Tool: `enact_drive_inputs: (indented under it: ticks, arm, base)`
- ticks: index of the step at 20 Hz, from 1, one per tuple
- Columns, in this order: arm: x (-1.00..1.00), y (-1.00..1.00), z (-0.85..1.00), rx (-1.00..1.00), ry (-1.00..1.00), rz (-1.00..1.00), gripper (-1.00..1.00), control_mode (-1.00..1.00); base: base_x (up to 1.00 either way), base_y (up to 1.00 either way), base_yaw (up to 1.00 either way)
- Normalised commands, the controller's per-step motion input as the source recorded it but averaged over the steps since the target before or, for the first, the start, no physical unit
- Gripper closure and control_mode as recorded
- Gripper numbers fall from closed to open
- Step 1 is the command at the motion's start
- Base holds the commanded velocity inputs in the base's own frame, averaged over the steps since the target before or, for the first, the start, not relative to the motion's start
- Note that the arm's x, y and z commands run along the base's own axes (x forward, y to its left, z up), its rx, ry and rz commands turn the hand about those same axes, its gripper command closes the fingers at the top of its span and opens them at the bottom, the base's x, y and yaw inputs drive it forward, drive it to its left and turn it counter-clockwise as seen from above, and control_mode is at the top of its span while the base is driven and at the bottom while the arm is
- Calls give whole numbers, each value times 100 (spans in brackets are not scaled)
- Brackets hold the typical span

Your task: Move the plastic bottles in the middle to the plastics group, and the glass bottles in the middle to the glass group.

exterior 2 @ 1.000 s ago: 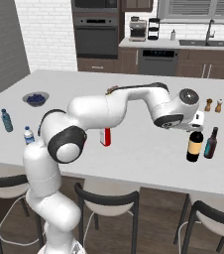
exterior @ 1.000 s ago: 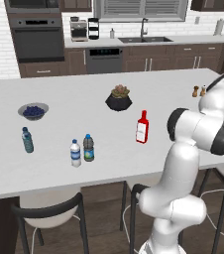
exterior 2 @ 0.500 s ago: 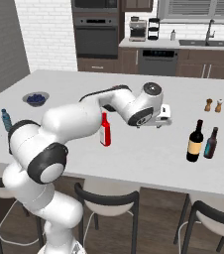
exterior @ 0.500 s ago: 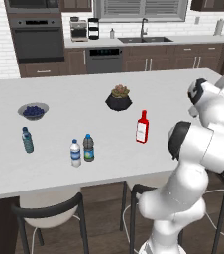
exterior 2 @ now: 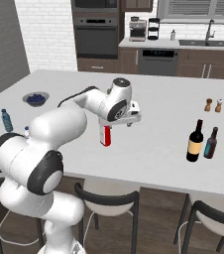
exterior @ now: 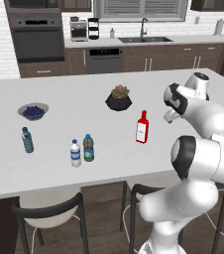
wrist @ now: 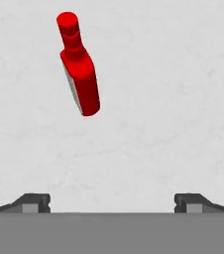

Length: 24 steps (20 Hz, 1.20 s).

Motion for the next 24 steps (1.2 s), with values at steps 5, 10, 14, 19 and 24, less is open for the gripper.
enact_drive_inputs:
  ticks: [5,10,14,19,24]
  arm:
    - [33,100,0,-1,21,13,-100,-100]
    - [50,61,-7,0,5,1,-100,-100]
    - [45,-1,-34,0,-1,-1,-100,-100]
    - [7,-11,-32,0,-6,-8,-100,-100]
    - [43,0,-26,0,-2,-7,-100,-100]
  base:
    - [0,0,0]
    - [0,0,0]
    - [0,0,0]
    - [0,0,0]
    - [0,0,0]
